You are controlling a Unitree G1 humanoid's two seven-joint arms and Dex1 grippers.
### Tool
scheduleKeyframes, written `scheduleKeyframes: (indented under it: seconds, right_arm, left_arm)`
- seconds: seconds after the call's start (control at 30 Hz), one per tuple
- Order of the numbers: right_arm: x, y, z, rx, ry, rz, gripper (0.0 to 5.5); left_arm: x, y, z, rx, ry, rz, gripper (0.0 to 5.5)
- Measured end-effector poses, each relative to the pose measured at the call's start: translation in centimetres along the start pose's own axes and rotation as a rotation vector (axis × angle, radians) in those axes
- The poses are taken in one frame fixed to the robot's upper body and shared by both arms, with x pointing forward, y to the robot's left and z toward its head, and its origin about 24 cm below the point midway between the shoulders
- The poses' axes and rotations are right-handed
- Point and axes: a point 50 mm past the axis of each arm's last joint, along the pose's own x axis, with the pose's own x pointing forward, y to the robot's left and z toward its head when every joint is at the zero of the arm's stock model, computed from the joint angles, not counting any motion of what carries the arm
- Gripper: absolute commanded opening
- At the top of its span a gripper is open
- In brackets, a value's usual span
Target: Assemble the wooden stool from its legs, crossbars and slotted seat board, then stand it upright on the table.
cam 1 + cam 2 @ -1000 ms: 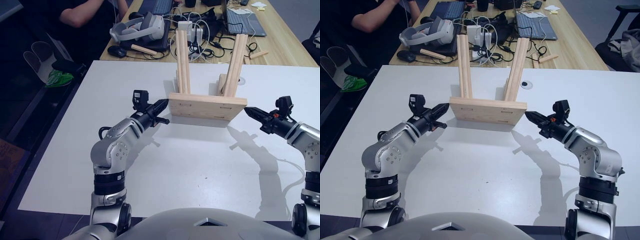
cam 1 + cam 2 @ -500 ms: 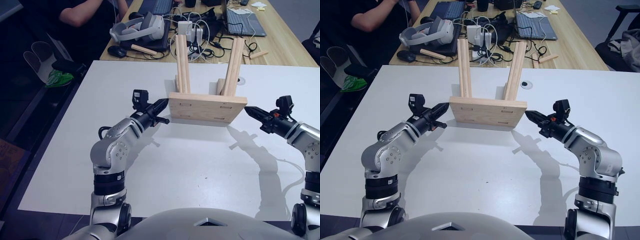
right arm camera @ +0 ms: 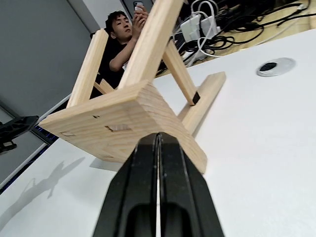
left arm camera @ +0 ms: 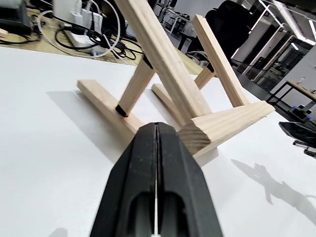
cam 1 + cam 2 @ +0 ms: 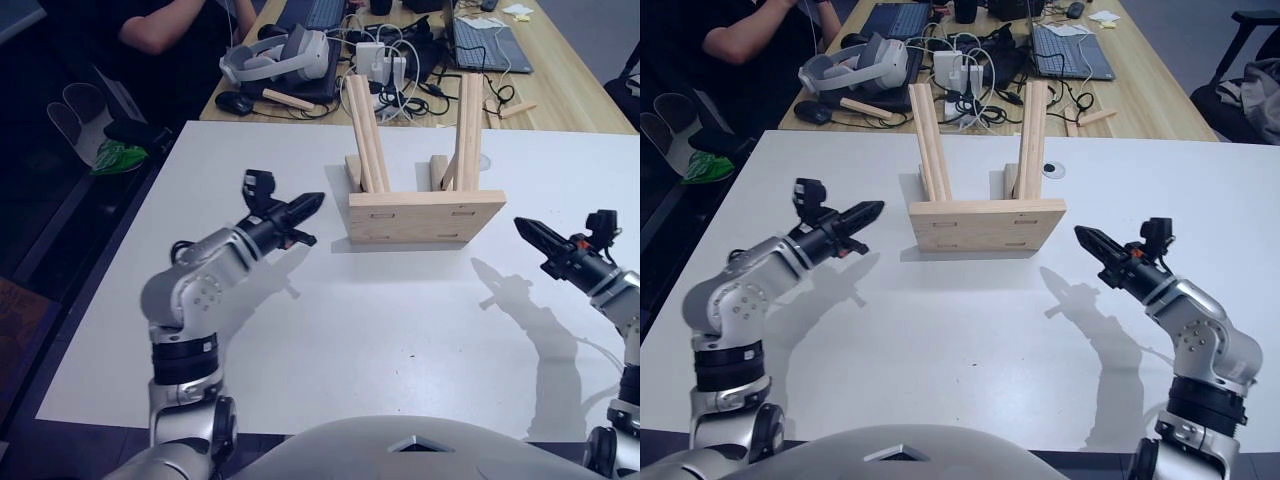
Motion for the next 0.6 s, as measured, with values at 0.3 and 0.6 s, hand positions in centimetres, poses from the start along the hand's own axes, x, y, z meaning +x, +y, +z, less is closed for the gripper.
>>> scheduleKeyframes:
  seconds: [0.3, 0.6]
  right_arm:
    - [1.4, -3.5, -3.0, -0.082, 0.104, -0.171, 0.0]
    - [5.7, -5.1, -4.9, -0.23, 0.247, -0.194, 0.0]
  left_arm:
    - [3.2, -1.1, -4.7, 0.037, 0.257, 0.145, 0.03]
    - [5.6, -1.1, -7.6, 0.084, 0.382, 0.25, 0.03]
